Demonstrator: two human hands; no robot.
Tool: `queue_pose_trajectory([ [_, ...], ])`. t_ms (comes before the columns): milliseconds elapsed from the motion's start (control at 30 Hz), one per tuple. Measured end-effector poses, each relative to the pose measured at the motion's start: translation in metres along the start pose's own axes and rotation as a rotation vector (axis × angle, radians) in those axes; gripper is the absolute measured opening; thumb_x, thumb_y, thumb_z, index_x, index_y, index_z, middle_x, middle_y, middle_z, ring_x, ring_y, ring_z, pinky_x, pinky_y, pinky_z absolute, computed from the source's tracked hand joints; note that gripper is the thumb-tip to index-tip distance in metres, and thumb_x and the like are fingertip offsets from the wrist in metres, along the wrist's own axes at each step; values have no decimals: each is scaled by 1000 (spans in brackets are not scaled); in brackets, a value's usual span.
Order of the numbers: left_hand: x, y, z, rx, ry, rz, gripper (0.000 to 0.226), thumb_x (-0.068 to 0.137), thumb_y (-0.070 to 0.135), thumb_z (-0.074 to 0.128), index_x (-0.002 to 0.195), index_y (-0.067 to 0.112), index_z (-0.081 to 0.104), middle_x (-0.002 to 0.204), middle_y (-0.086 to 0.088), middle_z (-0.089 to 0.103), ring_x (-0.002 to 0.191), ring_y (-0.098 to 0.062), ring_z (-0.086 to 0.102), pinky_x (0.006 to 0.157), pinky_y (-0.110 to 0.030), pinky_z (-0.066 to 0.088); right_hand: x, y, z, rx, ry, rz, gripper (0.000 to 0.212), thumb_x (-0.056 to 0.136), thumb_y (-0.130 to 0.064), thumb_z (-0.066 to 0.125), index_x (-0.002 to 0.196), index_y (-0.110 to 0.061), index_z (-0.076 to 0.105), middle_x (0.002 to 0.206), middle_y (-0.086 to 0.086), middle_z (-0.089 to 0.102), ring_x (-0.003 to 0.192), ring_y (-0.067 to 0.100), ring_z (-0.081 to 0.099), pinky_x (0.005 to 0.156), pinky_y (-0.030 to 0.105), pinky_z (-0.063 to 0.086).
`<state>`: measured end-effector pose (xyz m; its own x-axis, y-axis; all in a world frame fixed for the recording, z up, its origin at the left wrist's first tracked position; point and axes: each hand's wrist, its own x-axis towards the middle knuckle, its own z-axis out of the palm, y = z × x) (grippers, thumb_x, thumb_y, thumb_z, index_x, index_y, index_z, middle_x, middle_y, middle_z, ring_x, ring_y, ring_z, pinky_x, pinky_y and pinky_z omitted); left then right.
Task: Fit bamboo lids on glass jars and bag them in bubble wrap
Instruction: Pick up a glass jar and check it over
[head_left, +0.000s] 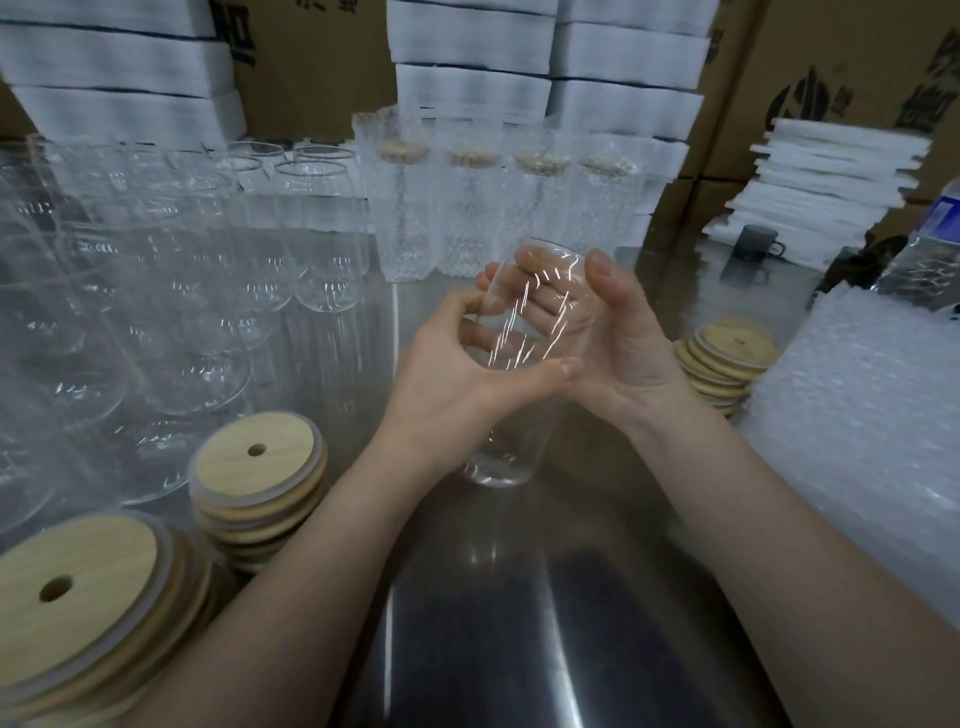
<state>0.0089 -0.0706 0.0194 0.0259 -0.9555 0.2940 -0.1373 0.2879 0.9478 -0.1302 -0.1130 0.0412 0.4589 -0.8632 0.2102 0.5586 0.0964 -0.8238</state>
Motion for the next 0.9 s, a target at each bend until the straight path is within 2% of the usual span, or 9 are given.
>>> queue_pose_trajectory([
  [100,-3,4,-1,-201,-117,-61,54,56,33,85,103,16,64,85,1,72,73,-13,70,60,-23,51,0,-2,0,56,-39,18,85,38,-36,98,107,-2,62,123,22,56,138,39,41,118,59,23],
  [267,-5,4,-2,-416,-296,-174,61,56,41,77,104,7,63,82,-10,68,63,-28,64,60,-33,49,-2,0,-6,123,-148,55,85,46,-41,96,113,-1,61,114,19,67,130,37,50,110,56,36],
  [433,-1,5,-2,-603,-467,-288,44,70,44,70,102,14,63,79,-4,66,60,-17,66,50,-27,52,1,2,-7,258,-182,105,81,56,-47,88,116,0,61,123,18,58,139,36,31,121,55,12],
  [500,0,3,0,-552,-442,-262,42,80,51,60,107,18,61,82,5,70,66,-9,69,55,-24,56,3,3,-7,245,-134,108,75,72,-59,70,120,-3,60,123,15,57,133,33,40,119,50,26],
  [567,0,3,4,-643,-381,-252,39,79,47,65,104,17,61,77,4,68,61,-9,67,52,-25,55,5,5,-5,216,-22,110,66,88,-64,48,115,-6,65,109,12,65,107,26,62,95,40,53],
  [633,3,1,7,-710,-223,-191,42,71,38,73,104,13,63,76,-3,68,61,-17,67,54,-28,55,7,11,-4,-4,281,44,49,98,-50,46,100,-9,73,91,9,72,83,23,70,71,35,59],
  [733,3,-2,7,-471,57,-66,80,60,51,74,129,16,54,99,-6,71,85,-23,74,71,-34,58,9,20,-13,-763,744,-267,21,98,-17,54,103,-11,73,98,4,73,95,20,69,85,35,55],
  [800,2,-4,7,-356,201,2,80,57,57,74,128,27,50,107,-2,69,94,-13,71,80,-25,54,9,23,-20,-1298,750,-370,26,94,-12,53,116,-11,68,116,4,67,112,21,60,99,32,44],
  [900,3,-8,6,-205,359,21,74,64,51,79,128,35,45,117,-2,64,107,-9,64,93,-26,51,9,21,-30,-1892,722,-201,46,90,-19,54,135,-15,52,139,14,50,132,31,42,115,42,23],
])
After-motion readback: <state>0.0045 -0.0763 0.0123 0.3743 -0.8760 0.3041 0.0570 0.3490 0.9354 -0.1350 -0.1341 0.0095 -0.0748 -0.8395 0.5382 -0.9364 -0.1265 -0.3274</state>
